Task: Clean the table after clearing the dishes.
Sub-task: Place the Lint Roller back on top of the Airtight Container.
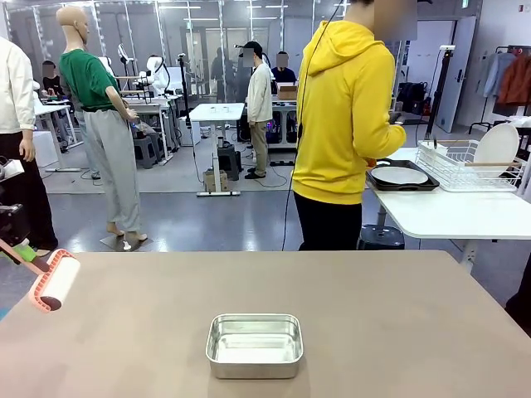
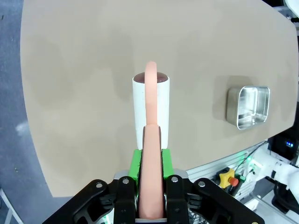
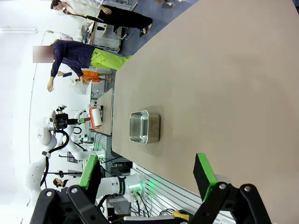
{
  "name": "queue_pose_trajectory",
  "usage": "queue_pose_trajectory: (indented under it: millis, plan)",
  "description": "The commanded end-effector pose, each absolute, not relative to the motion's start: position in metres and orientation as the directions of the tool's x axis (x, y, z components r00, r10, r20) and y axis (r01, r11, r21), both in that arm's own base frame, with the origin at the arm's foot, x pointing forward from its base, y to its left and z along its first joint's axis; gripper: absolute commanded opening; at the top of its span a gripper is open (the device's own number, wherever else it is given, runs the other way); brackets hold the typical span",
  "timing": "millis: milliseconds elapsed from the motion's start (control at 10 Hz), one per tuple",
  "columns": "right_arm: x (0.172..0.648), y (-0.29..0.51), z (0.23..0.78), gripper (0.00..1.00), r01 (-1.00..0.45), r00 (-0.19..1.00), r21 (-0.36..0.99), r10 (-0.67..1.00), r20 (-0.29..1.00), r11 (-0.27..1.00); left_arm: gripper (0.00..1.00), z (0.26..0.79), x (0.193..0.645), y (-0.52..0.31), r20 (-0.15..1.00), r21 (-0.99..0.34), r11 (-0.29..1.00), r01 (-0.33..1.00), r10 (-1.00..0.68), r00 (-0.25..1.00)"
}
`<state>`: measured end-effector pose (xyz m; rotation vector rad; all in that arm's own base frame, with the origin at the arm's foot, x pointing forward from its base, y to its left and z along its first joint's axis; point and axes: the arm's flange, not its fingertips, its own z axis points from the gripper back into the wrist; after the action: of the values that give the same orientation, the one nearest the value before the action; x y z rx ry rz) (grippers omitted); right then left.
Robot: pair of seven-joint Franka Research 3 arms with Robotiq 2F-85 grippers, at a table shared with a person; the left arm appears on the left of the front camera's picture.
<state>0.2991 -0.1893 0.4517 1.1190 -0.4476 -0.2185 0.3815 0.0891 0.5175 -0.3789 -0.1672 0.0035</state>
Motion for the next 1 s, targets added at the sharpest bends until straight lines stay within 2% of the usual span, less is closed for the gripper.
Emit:
queue_pose_trajectory:
  millis: [0, 200, 300, 500, 600, 800, 900]
  plan:
    - [0.299, -0.188, 0.455, 1.00, -0.057, 0.889, 0.904, -0.390, 0.239, 0.425, 0.21, 0.522, 0.381, 0.090, 0.169, -0.364, 0.931, 0.026, 0.038, 0.985]
    - [0.299, -0.188, 0.455, 1.00, -0.057, 0.889, 0.904, -0.390, 0.239, 0.425, 0.21, 0.518, 0.382, 0.089, 0.162, -0.368, 0.929, 0.028, 0.035, 0.986]
    - [0.299, -0.188, 0.455, 1.00, -0.057, 0.889, 0.904, -0.390, 0.239, 0.425, 0.21, 0.541, 0.398, 0.052, 0.184, -0.281, 0.941, 0.189, -0.140, 0.973]
    - [0.299, -0.188, 0.455, 1.00, -0.057, 0.889, 0.904, -0.390, 0.239, 0.425, 0.21, 0.573, 0.415, -0.030, 0.151, -0.152, 0.886, 0.438, -0.417, 0.896]
    - [0.299, -0.188, 0.455, 1.00, -0.057, 0.889, 0.904, -0.390, 0.239, 0.425, 0.21, 0.588, 0.419, -0.079, 0.132, -0.092, 0.822, 0.562, -0.549, 0.825]
    - [0.299, -0.188, 0.455, 1.00, -0.057, 0.889, 0.904, -0.390, 0.239, 0.425, 0.21, 0.597, 0.424, -0.181, 0.016, -0.020, 0.614, 0.789, -0.789, 0.614]
    - [0.299, -0.188, 0.455, 1.00, -0.057, 0.889, 0.904, -0.390, 0.239, 0.425, 0.21, 0.598, 0.427, -0.223, -0.035, -0.019, 0.525, 0.851, -0.851, 0.525]
